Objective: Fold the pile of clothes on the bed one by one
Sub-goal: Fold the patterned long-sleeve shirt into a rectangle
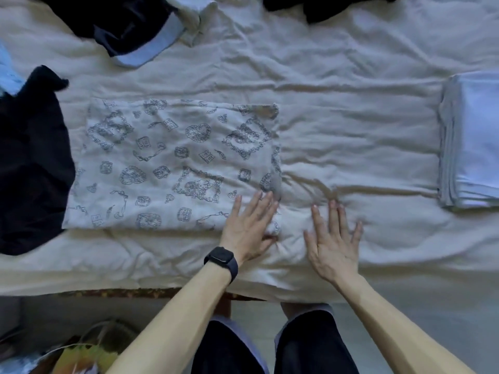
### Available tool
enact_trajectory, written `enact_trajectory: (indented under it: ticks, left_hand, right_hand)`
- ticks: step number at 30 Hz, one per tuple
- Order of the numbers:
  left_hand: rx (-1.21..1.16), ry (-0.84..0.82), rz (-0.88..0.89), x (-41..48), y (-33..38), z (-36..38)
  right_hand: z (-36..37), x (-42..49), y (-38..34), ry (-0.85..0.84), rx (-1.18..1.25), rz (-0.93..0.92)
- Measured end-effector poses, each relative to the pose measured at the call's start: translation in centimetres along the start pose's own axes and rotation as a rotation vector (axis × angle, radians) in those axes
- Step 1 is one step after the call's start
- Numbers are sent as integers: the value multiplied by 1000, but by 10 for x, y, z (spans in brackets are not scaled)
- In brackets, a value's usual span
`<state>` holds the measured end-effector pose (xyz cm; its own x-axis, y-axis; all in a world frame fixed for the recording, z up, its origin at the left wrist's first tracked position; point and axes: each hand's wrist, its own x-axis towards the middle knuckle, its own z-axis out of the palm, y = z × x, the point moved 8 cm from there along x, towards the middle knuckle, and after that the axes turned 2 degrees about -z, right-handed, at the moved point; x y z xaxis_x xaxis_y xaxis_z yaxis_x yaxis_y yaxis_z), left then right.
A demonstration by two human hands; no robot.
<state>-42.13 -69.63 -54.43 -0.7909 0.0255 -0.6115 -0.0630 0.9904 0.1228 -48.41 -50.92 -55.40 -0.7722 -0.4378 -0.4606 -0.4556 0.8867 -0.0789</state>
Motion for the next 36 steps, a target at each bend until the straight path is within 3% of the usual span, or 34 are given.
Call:
enact_trajectory:
  ticks: [3,7,9,11,13,16,19,23,25,28,36]
  left_hand:
    - [49,-8,-62,0,0,-12]
    - [-6,322,-14,-17,-1,-53]
    - [-262,401,-114,-28,-17,-66]
    - [-607,419,-417,-38,-45,-76]
    - [-830,491,-618,-53,-65,-85]
    - [-910,531,-672,-67,-72,-98]
    - [-921,552,-681,-74,-72,-103]
    - [-858,604,-640,-81,-68,-112]
    - [-857,625,-633,-86,-67,-114]
    - [-976,671,-717,-98,-82,-108]
    - [-1102,690,-683,-116,-126,-99]
  right_hand:
    - [0,1,3,-41,15,-13]
    - [-4,0,10,-69,56,-63]
    - [-12,0,11,-104,68,-86]
    - [-20,3,7,-217,117,-64]
    - [-42,13,-4,-205,281,-7]
    - [-81,43,-25,-80,749,73]
    - [-90,82,-52,-196,1158,205]
    - [-80,119,-91,-424,1466,279]
    - [-75,125,-108,-540,1528,298]
    - [-74,134,-131,-583,1524,268]
    - [-84,160,-165,-330,1437,360]
